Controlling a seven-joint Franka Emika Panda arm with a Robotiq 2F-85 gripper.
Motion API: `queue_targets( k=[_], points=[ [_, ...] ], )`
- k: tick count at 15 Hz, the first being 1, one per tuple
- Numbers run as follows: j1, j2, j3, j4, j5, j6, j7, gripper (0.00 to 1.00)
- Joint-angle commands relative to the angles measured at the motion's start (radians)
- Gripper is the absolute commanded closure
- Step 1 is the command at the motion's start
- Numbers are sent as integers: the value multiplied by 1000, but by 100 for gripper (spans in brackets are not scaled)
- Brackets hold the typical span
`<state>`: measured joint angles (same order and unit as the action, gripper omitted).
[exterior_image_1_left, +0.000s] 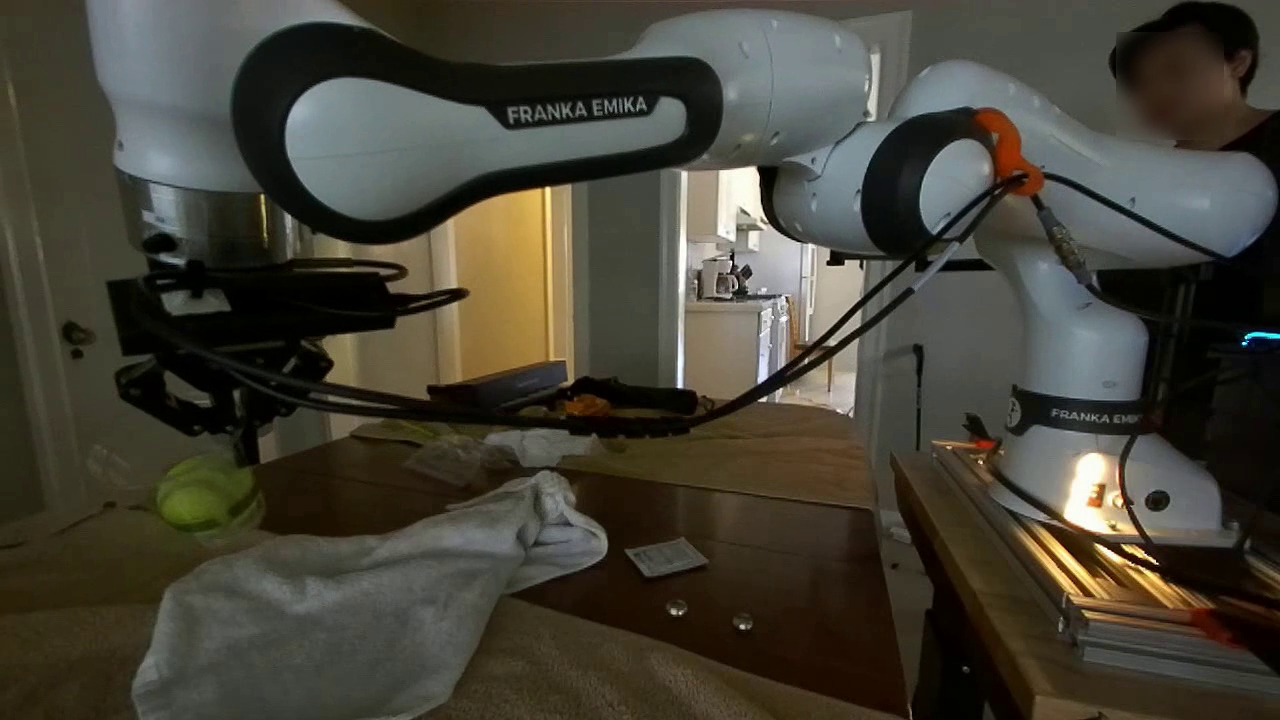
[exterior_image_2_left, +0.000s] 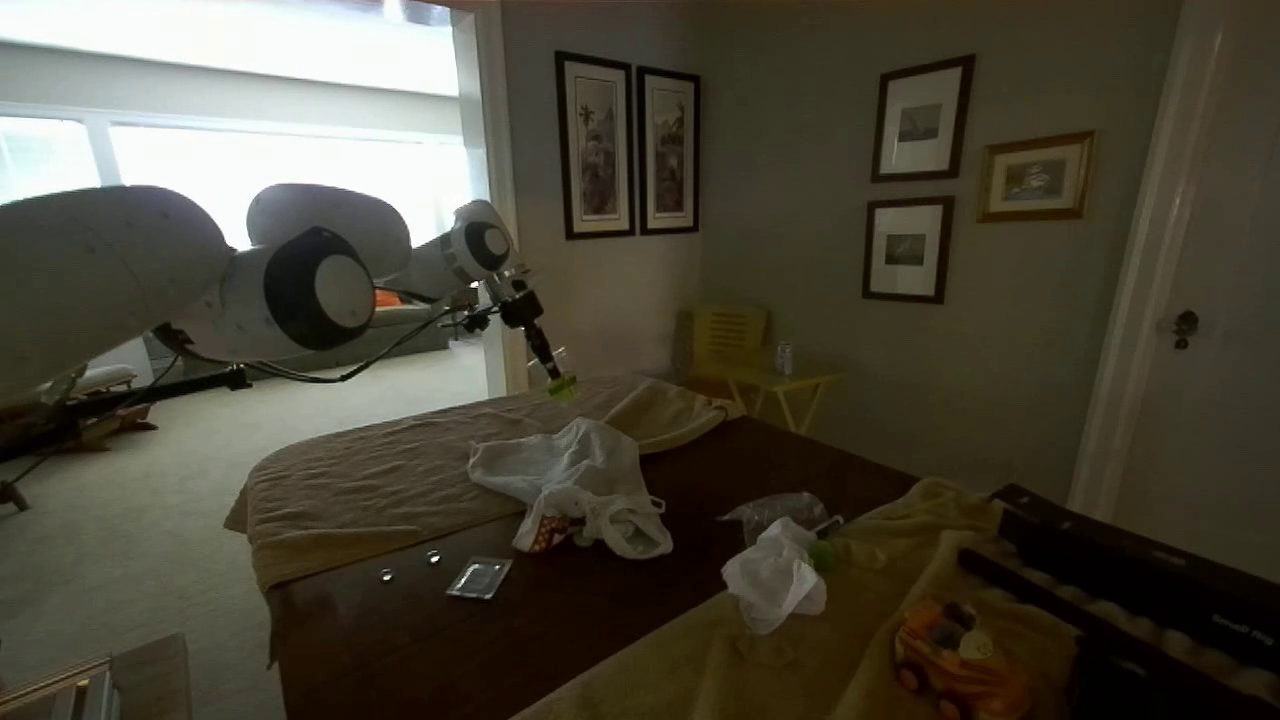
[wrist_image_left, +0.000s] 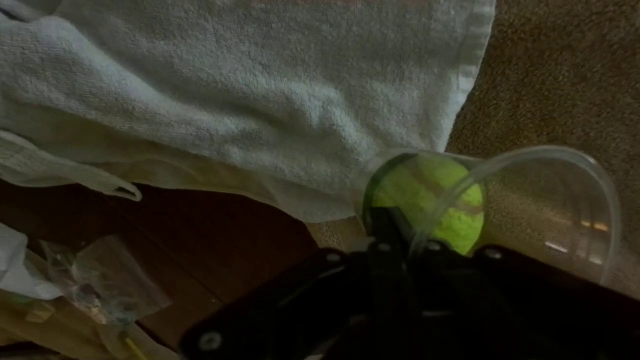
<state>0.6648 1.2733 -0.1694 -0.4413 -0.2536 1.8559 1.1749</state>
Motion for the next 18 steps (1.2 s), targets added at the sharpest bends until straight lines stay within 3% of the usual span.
queue_targets(
  k=[1,4,13,18],
  points=[
    [-1,-2,3,0,-2,-1,4,97],
    [-23,-8,4,-1,9,-5,35,99],
    [-240,-20,15,0,45,-68,271,99],
    [-340,-2,55,0,109,13,376,99]
  ],
)
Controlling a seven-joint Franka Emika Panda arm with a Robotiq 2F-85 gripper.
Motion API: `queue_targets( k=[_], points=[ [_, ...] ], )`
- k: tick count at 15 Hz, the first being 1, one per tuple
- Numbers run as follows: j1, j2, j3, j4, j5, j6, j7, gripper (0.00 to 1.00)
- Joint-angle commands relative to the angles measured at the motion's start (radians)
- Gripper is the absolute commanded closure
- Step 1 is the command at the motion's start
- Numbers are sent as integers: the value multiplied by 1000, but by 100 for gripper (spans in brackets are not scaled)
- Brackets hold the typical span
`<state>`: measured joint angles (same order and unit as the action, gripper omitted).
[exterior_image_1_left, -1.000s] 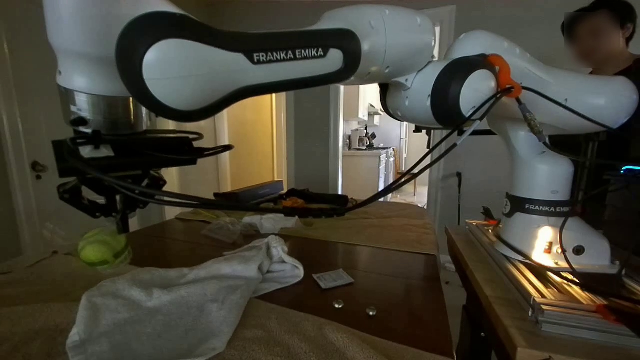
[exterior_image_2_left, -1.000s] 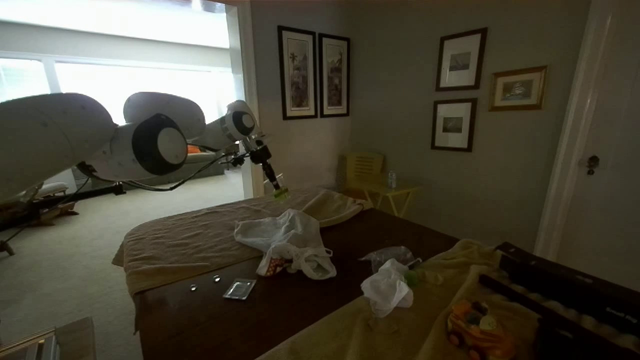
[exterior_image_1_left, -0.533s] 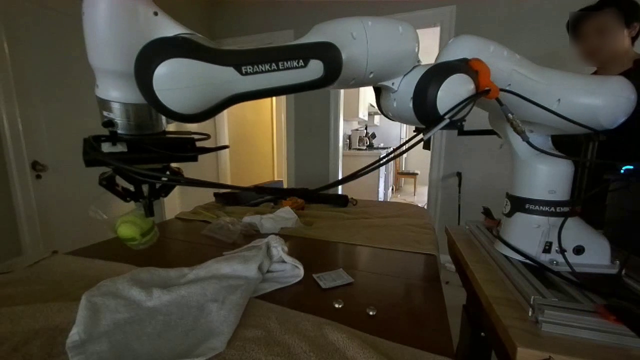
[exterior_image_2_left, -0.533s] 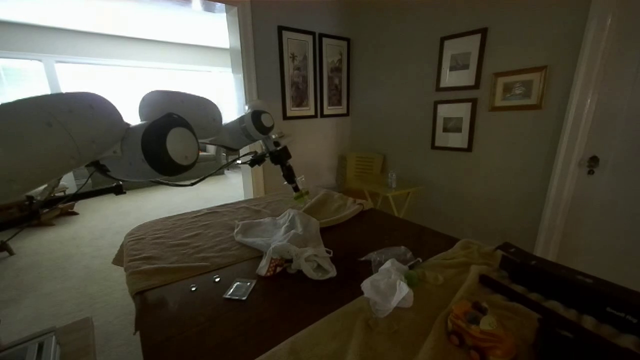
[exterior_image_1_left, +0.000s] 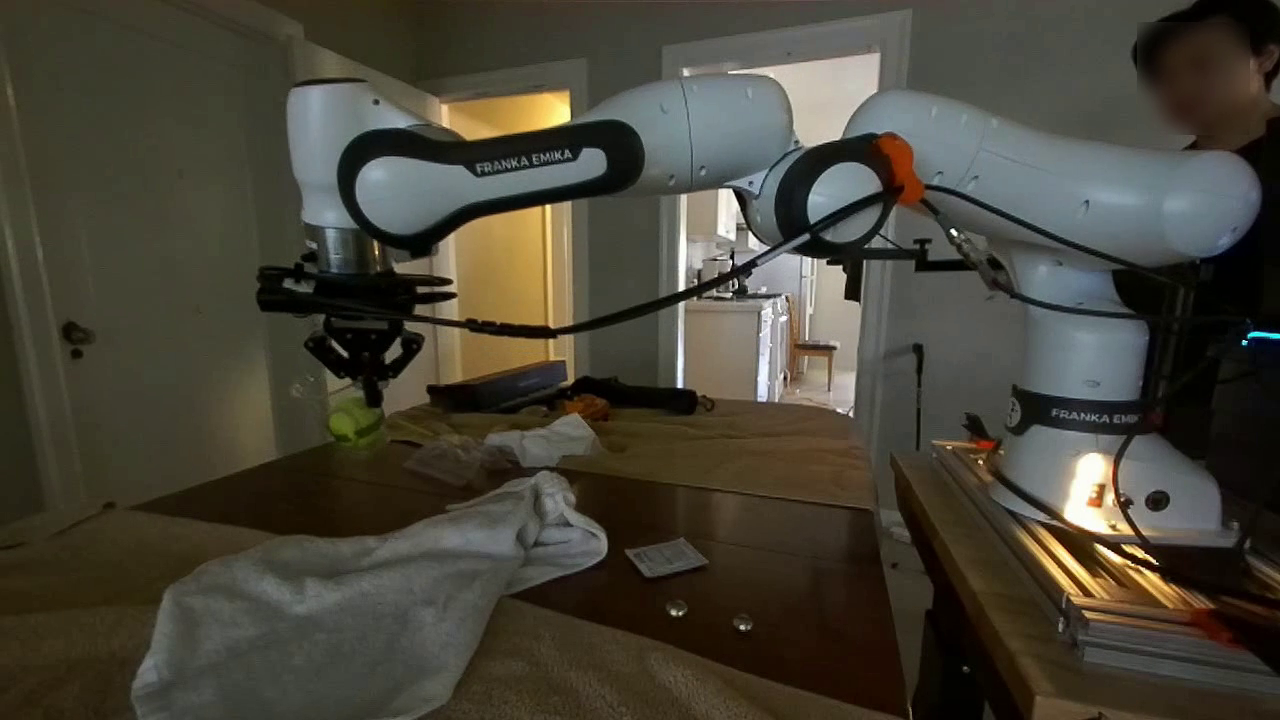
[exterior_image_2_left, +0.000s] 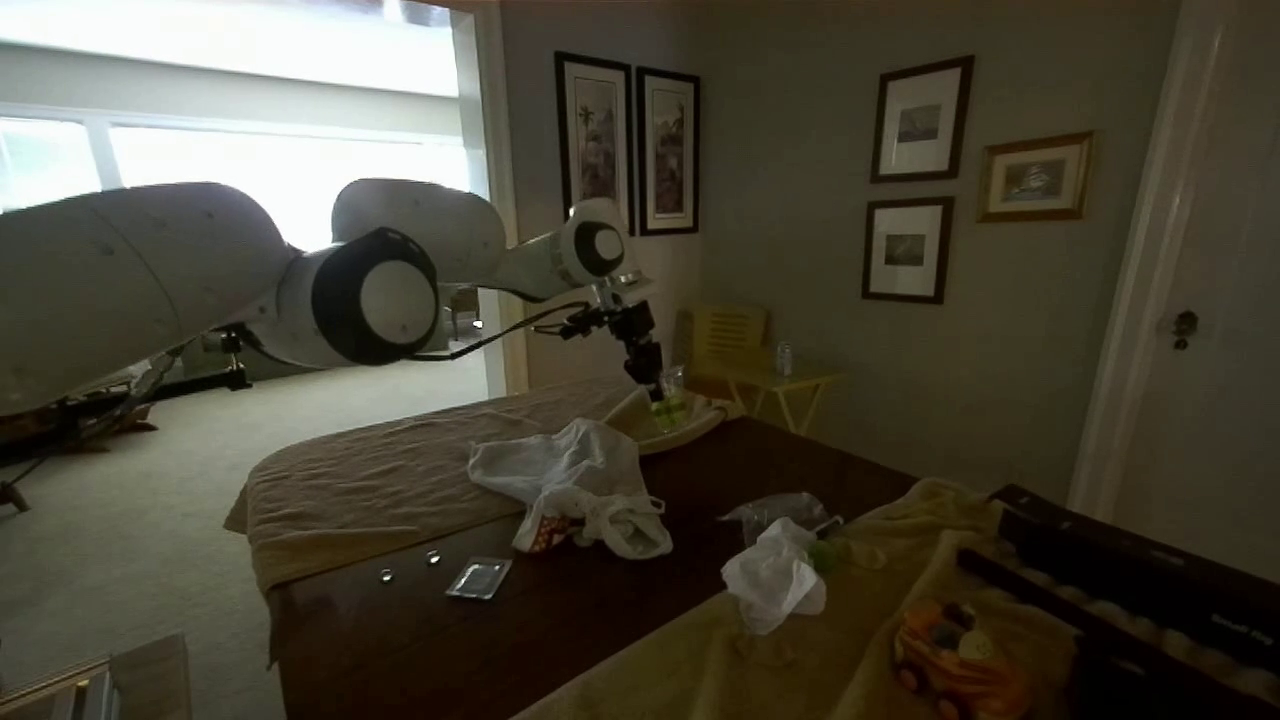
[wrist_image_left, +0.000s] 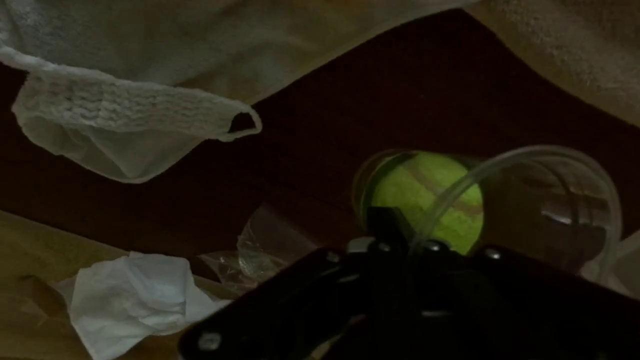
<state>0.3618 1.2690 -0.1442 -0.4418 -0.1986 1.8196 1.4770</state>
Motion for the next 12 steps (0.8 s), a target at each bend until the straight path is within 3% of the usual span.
queue_targets(
  k=[1,12],
  points=[
    [-48,7,37,0,66,68,101,99],
    [-102,147,89,-4,139,426,316,99]
  ],
)
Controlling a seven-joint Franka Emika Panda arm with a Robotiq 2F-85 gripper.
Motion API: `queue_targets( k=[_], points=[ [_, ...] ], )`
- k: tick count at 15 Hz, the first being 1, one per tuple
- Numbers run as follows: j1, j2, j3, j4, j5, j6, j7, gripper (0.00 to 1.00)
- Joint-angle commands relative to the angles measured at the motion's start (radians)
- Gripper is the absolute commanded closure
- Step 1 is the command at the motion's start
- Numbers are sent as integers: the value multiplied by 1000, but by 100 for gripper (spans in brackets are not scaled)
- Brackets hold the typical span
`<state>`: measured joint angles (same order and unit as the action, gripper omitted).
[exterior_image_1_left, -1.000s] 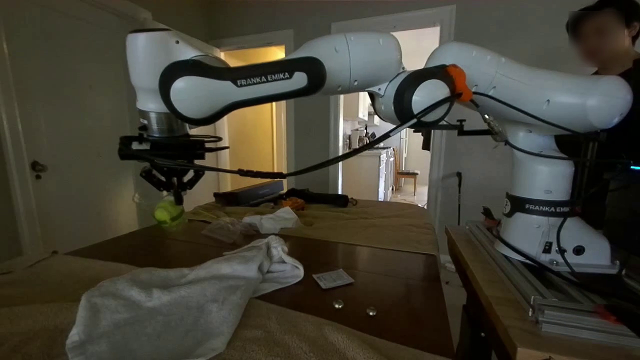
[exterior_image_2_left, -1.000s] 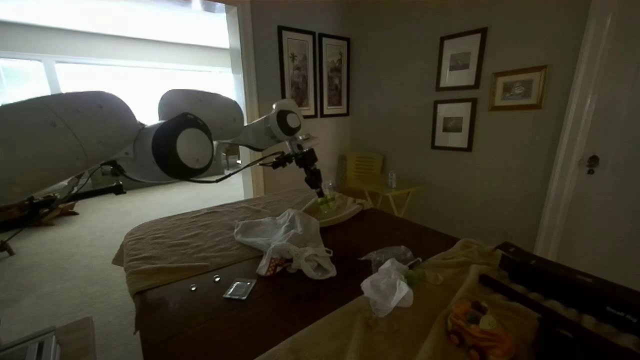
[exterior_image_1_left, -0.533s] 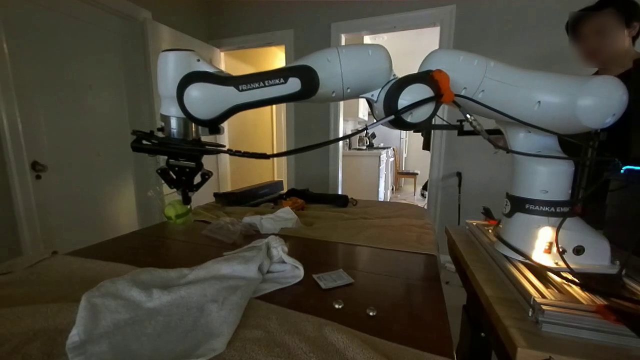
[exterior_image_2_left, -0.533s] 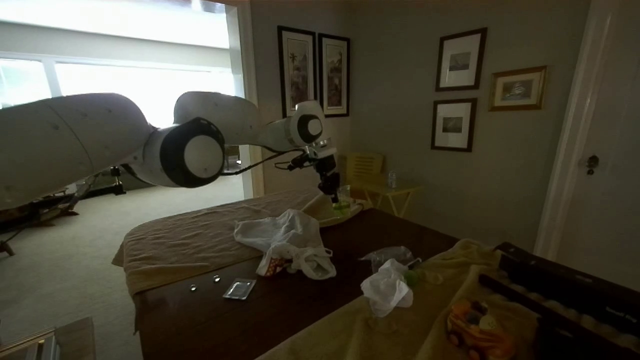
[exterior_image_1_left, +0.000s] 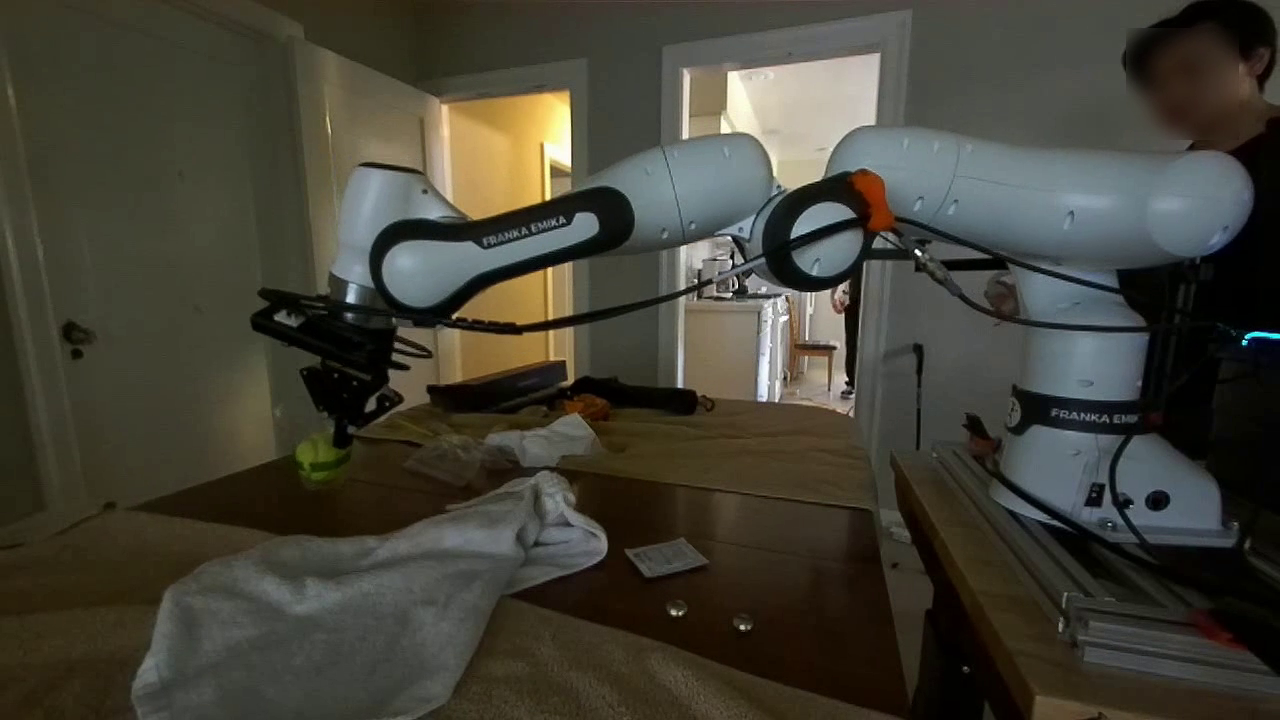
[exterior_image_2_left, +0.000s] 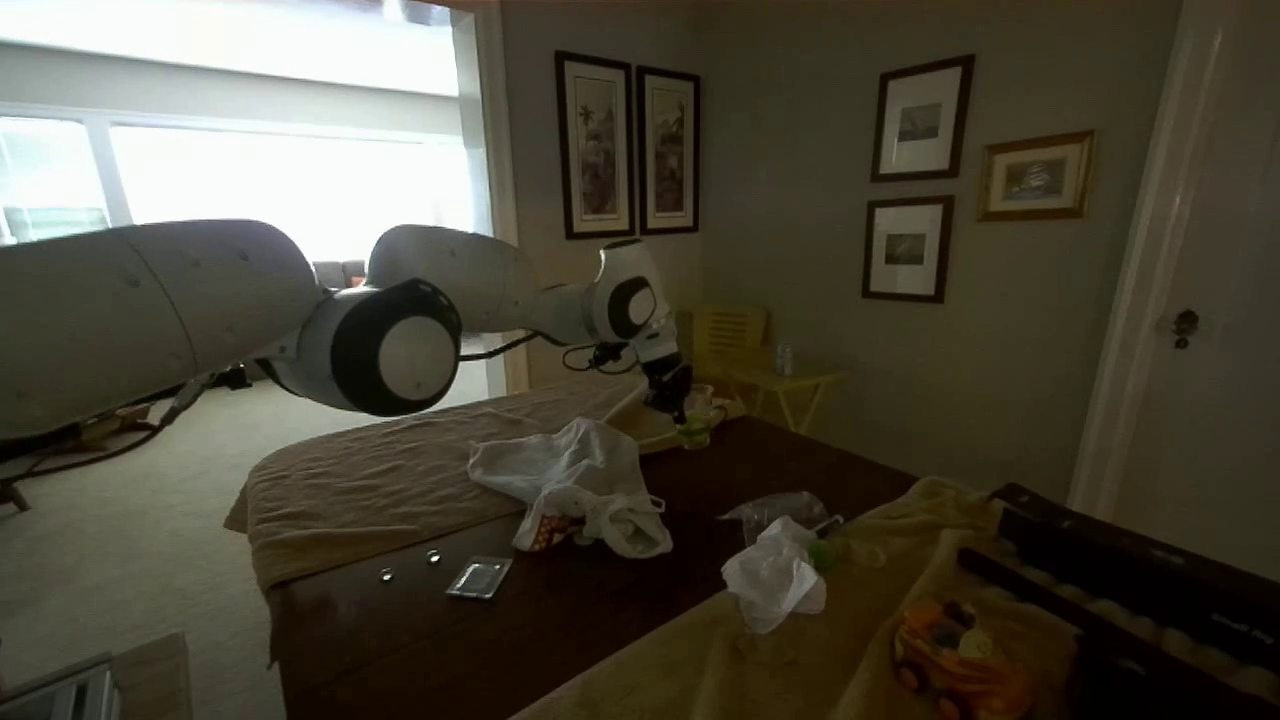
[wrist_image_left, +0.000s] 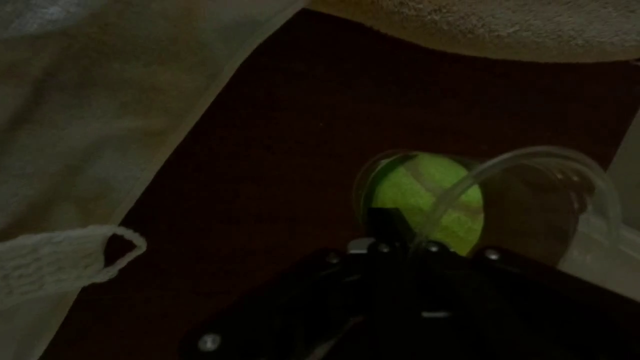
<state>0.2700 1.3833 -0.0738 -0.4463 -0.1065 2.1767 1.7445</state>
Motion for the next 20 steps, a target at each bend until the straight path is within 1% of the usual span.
queue_targets(
  k=[1,5,10,13,15,20],
  points=[
    [-12,45,22,-1,54,79,70,99],
    [-17,77,30,-7,83,67,176,99],
    [-18,63,23,-8,80,52,283,99],
    [-18,42,23,-14,77,10,317,99],
    [-21,18,23,-18,71,-45,300,99],
    [-24,-64,8,-22,52,-289,274,99]
  ],
)
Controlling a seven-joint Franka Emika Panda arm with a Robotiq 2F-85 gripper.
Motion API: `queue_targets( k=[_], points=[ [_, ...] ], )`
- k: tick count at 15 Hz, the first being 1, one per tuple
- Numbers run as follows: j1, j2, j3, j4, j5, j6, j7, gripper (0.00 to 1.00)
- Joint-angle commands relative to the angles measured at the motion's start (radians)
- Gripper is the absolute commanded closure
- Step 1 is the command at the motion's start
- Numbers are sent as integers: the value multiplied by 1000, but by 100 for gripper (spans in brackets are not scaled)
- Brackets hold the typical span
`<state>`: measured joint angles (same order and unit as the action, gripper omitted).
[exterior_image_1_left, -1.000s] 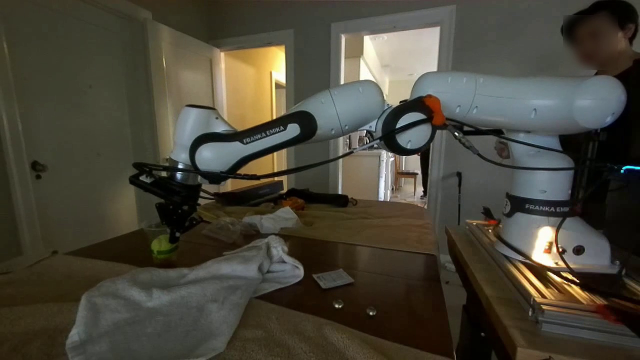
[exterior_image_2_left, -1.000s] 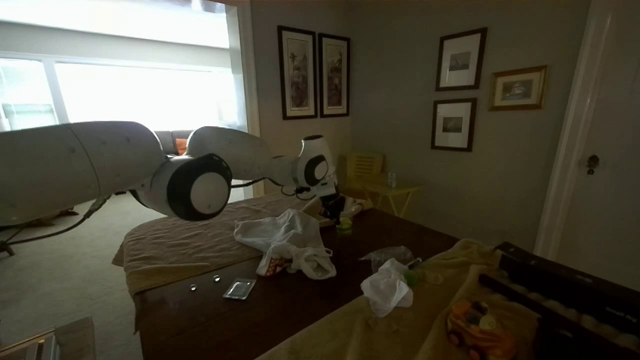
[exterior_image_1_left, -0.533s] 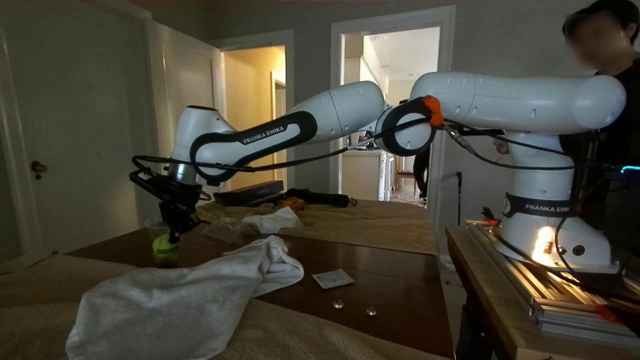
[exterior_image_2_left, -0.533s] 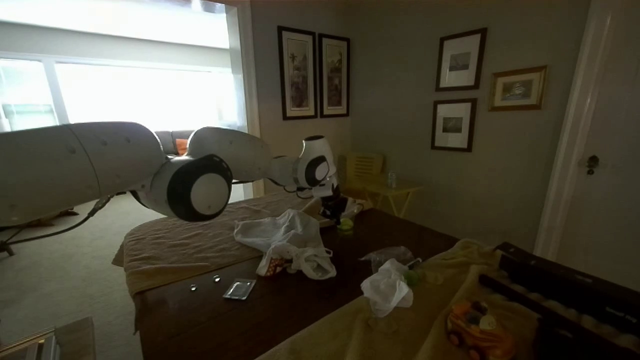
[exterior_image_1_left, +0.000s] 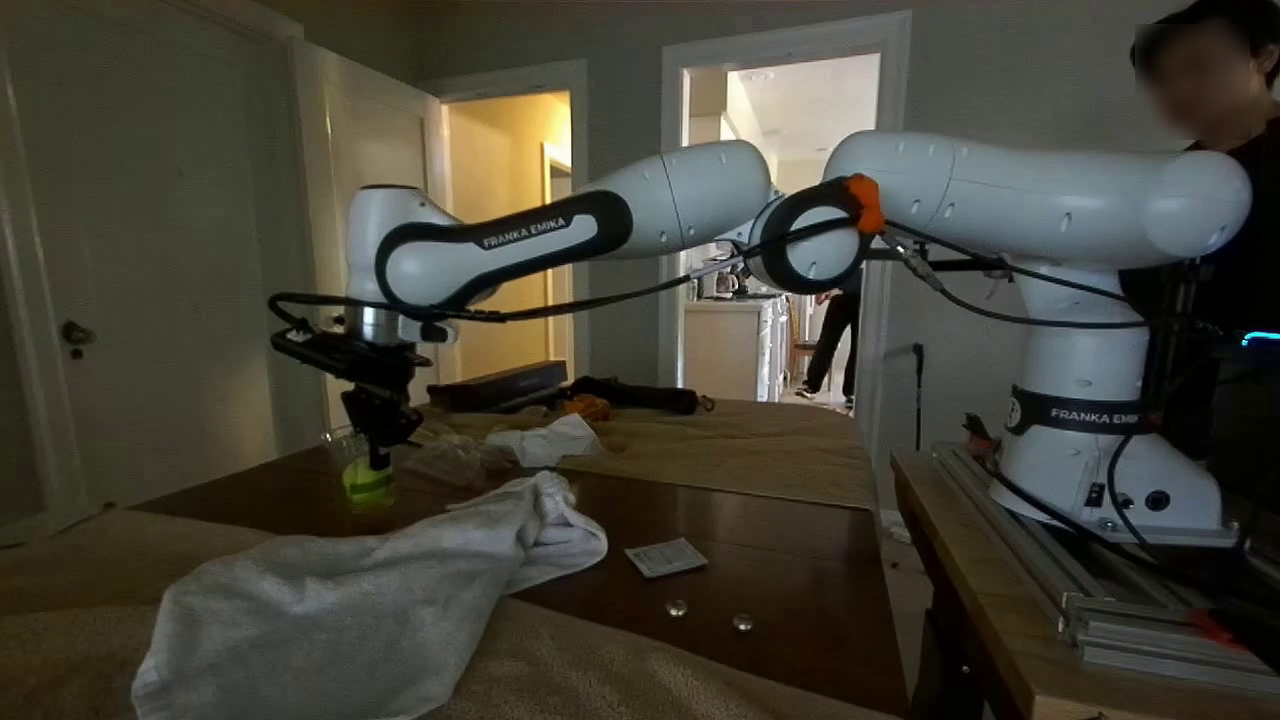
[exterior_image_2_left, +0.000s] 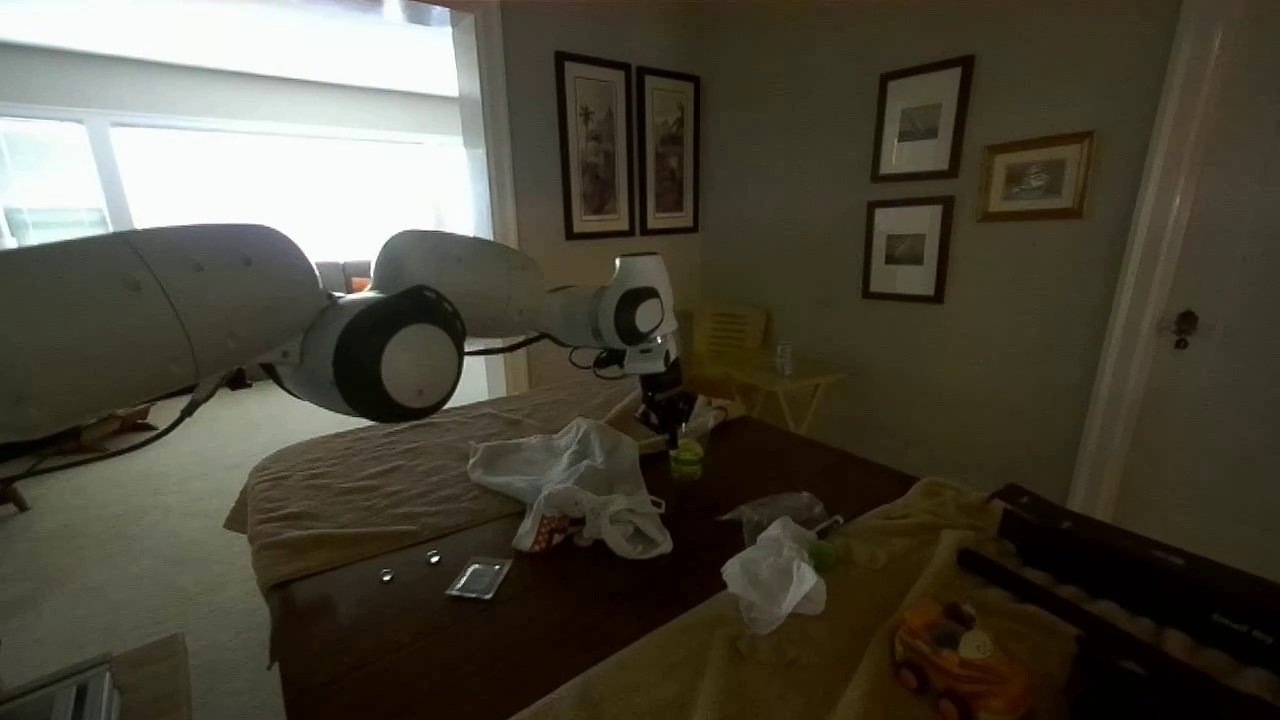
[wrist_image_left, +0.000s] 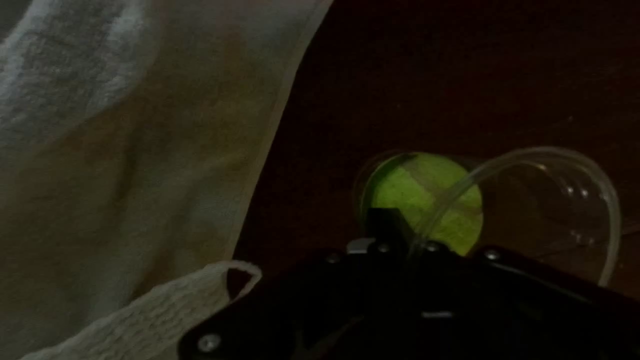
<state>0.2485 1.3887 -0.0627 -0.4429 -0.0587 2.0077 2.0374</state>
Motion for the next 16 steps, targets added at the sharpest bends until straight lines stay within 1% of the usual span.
queue_targets(
  k=[1,4,7,11,14,16],
  points=[
    [-1,-81,-5,-22,1,-154,-24,99],
    [5,-105,-12,-14,-11,-219,-44,99],
    [13,-112,-23,-10,-26,-246,-64,99],
    [32,-97,-55,-3,-59,-224,-88,99],
    [44,-84,-68,0,-76,-204,-91,99],
    [50,-70,-68,0,-76,-171,-82,99]
  ],
)
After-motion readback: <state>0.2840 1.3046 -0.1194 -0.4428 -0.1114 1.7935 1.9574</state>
